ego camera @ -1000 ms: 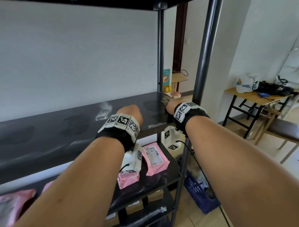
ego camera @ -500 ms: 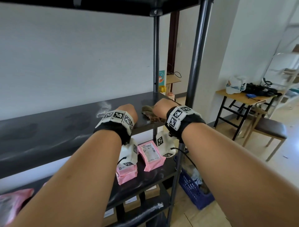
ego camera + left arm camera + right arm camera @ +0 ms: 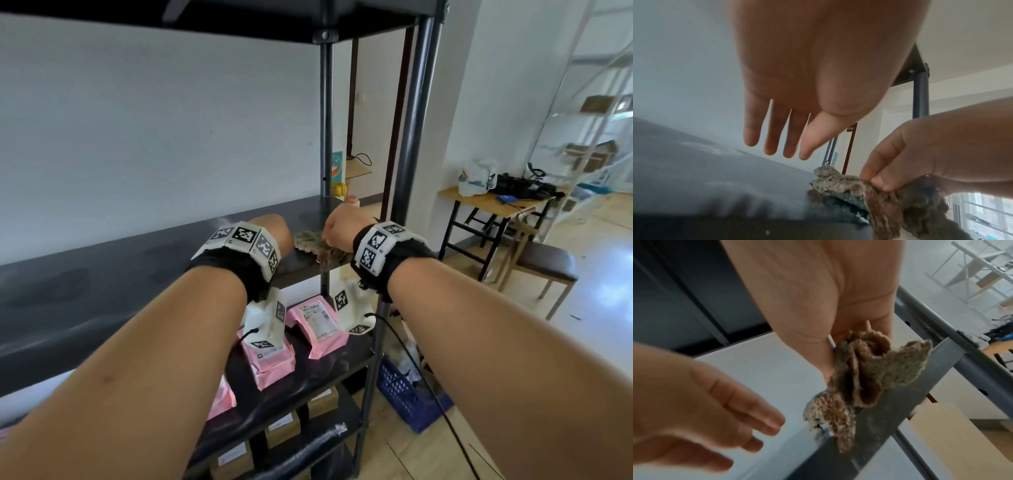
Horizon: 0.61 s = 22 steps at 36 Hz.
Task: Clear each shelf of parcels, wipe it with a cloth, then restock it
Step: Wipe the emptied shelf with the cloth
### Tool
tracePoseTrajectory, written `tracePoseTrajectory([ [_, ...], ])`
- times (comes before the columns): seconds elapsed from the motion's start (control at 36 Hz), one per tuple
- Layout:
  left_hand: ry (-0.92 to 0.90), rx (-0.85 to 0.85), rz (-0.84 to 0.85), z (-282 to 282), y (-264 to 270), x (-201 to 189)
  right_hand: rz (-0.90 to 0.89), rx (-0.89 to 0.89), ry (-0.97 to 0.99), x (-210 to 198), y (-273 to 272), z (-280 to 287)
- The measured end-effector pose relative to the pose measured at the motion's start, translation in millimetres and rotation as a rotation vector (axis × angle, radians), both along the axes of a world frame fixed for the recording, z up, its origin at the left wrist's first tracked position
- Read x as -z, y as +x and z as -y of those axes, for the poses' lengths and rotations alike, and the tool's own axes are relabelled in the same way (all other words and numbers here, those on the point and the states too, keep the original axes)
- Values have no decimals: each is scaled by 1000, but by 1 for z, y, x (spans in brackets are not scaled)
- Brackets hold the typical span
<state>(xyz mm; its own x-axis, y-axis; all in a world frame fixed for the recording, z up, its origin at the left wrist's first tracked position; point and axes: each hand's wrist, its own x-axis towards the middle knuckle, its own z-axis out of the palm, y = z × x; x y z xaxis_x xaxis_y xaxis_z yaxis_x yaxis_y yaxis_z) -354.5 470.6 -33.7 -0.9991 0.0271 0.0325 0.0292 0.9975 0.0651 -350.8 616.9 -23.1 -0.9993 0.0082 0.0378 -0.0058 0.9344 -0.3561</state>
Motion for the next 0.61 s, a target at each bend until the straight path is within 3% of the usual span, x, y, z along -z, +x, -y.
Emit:
tracePoseTrajectory([
  [0.31, -268, 48, 135, 11, -52, -18, -71, 70, 41, -30, -50, -10],
  [0.5, -400, 98, 196, -6, -78, -22, -152, 127, -76, -36, -96, -23],
  [0.61, -490, 100, 214, -9, -91, -14, -45, 71, -12, -30, -109, -30],
])
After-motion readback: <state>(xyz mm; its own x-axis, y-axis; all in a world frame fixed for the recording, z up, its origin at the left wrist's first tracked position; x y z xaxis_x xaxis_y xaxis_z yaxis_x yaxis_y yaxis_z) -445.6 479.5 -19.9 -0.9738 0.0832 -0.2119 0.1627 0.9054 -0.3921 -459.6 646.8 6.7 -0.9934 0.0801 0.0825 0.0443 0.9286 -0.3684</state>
